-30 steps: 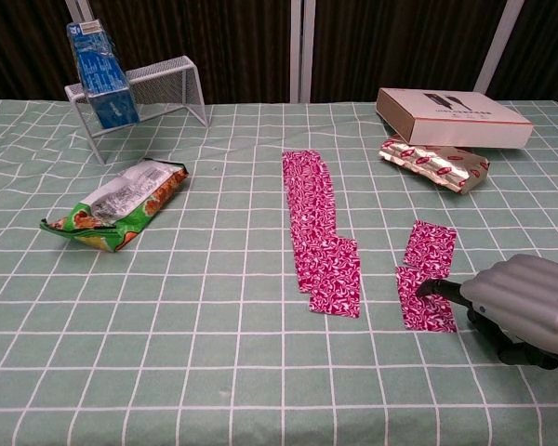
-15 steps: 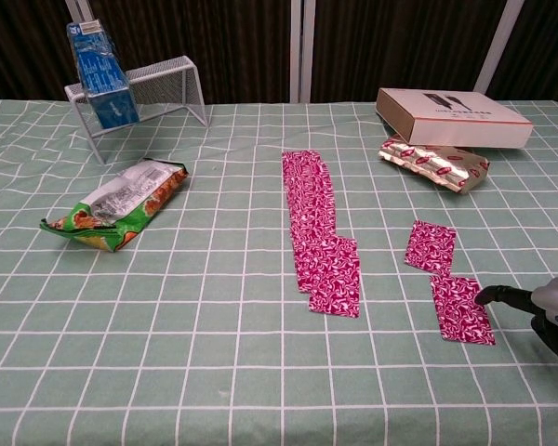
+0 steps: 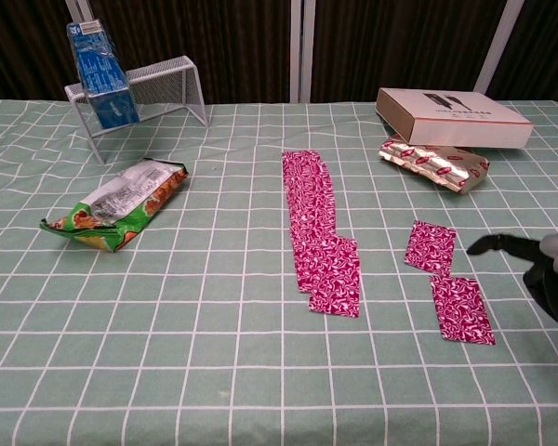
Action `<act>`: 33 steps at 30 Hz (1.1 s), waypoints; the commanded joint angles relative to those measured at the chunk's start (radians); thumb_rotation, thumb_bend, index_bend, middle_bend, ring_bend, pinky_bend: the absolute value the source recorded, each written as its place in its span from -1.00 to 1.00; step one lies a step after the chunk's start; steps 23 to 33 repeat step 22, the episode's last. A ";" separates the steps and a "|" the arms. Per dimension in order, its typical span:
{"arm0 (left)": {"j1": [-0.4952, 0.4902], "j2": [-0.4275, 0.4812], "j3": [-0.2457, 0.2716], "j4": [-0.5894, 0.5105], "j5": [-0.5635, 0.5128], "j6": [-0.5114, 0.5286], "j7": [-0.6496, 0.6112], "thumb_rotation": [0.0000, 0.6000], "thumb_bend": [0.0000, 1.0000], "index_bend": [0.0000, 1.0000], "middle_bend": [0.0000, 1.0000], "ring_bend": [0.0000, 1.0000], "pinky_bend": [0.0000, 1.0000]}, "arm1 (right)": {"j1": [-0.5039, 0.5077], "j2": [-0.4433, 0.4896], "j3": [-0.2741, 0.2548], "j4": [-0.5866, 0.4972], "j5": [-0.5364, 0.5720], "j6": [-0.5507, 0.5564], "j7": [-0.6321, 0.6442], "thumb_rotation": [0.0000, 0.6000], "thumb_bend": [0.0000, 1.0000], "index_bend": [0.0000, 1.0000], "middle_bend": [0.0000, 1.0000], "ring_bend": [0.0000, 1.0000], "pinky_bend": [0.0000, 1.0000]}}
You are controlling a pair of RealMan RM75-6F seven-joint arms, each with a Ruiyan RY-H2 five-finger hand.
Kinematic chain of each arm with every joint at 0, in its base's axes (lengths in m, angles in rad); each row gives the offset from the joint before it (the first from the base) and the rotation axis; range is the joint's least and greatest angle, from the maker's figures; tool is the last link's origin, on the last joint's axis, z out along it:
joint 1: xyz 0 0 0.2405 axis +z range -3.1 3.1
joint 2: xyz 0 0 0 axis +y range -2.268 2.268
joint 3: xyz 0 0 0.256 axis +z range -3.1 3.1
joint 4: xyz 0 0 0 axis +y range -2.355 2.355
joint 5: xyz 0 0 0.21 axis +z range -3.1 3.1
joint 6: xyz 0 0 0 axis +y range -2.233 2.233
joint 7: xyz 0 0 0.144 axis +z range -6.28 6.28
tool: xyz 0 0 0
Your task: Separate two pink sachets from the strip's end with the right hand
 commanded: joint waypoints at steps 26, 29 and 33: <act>0.003 0.003 0.004 -0.016 0.017 0.012 0.002 1.00 -0.71 -0.96 -1.00 -1.00 -0.86 | -0.179 0.097 0.213 0.199 -0.084 0.235 0.293 1.00 -1.00 -1.00 -1.00 -1.00 -1.00; 0.003 0.003 0.004 -0.016 0.017 0.012 0.002 1.00 -0.71 -0.96 -1.00 -1.00 -0.86 | -0.179 0.097 0.213 0.199 -0.084 0.235 0.293 1.00 -1.00 -1.00 -1.00 -1.00 -1.00; 0.003 0.003 0.004 -0.016 0.017 0.012 0.002 1.00 -0.71 -0.96 -1.00 -1.00 -0.86 | -0.179 0.097 0.213 0.199 -0.084 0.235 0.293 1.00 -1.00 -1.00 -1.00 -1.00 -1.00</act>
